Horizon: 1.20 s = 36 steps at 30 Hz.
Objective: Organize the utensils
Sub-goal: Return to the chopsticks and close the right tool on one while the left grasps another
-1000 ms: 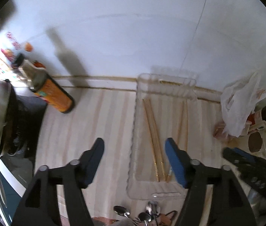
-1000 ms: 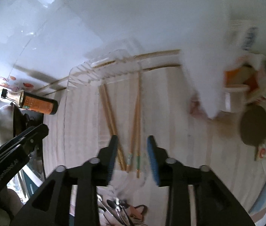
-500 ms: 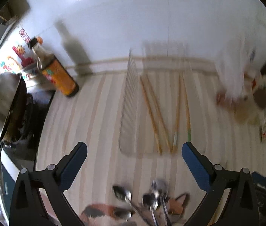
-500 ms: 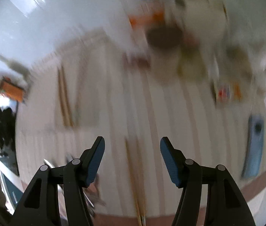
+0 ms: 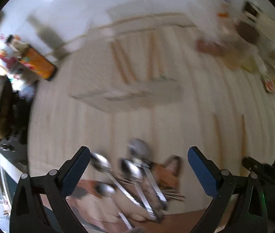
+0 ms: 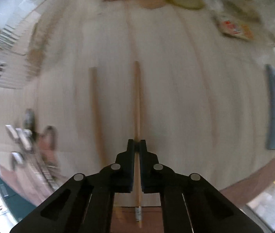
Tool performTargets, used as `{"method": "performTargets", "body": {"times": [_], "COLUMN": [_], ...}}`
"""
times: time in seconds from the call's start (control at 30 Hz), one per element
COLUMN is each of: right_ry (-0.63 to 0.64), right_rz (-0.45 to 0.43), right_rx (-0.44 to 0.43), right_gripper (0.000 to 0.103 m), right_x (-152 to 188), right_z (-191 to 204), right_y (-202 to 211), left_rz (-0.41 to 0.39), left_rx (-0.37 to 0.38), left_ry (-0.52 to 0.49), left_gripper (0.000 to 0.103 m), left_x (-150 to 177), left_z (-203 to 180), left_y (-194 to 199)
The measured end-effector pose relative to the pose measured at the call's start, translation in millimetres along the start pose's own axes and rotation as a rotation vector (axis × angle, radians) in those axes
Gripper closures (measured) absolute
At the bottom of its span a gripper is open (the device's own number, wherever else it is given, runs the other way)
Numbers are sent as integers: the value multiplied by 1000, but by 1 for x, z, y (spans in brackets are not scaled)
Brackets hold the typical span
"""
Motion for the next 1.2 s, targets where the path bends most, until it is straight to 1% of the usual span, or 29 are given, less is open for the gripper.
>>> {"method": "performTargets", "body": {"times": [0.07,0.13,0.17,0.23,0.3,0.33,0.4,0.47,0.5,0.57,0.6,0.63,0.67,0.7,0.73,0.8,0.83,0.87,0.93,1.0,1.1,1.2], "right_ry": [-24,-45,-52,-80,-108,-124,-156,-176,-181,-184,-180,-176,-172,-167,-164,-152,-140,-133,-99,-76,-36,-21], "right_rz": [4,8,7,15,17,20,28,30,32,34,32,31,31,34,34,32,31,31,41,47,50,85], "right_rx": [-12,16,17,13,6,-1,-20,-40,-44,-50,-49,-44,-38,-28,-20,0,-7,-15,-53,-69,-46,-20], "right_gripper": [99,99,99,98,98,98,98,97,97,96,96,96,96,96,95,95,96,96,96,96,96,94], "right_x": [4,9,10,15,17,18,20,21,21,23,23,22,28,28,26,24,24,27,25,23,18,17], "right_z": [-17,-41,-49,-70,-85,-93,-106,-120,-123,-132,-134,-135,-150,-151,-140,-135,-128,-113,-96,-85,-70,-58], "right_y": [0,2,2,3,4,3,3,4,4,4,4,5,4,4,3,2,1,1,-1,-2,-2,0], "left_rz": [65,114,143,196,247,269,295,300,301,277,267,264,267,266,257,246,245,250,257,255,252,252], "left_rx": [66,113,133,173,211,228,244,245,242,213,191,187,187,181,166,141,136,138,164,167,171,170], "left_ry": [-33,-62,-78,-105,-119,-124,-133,-149,-158,-183,-201,-207,-204,-200,-200,-197,-187,-175,-141,-134,-143,-151], "left_gripper": [3,16,19,34,41,46,50,60,70,79,88,96,97,98,98,98,98,98,98,98,98,98], "left_x": [8,13,17,24,31,34,39,43,45,46,47,49,51,52,53,54,55,56,57,59,61,58], "left_z": [-28,-50,-62,-84,-102,-110,-120,-127,-129,-130,-130,-129,-126,-120,-114,-102,-95,-88,-76,-70,-65,-57], "left_y": [-12,-23,-29,-41,-53,-57,-64,-69,-71,-71,-71,-71,-71,-72,-72,-73,-74,-76,-78,-79,-79,-78]}}
Point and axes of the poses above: each gripper's, at about its wrist camera, not at the fingertips, and y roughly against the way its jaws point, z to its left, x to its underside, the point moved 8 cm from there along -y, roughly the way its jaws point, and after that the axes turned 8 degrees about z, right-handed, at the moved point
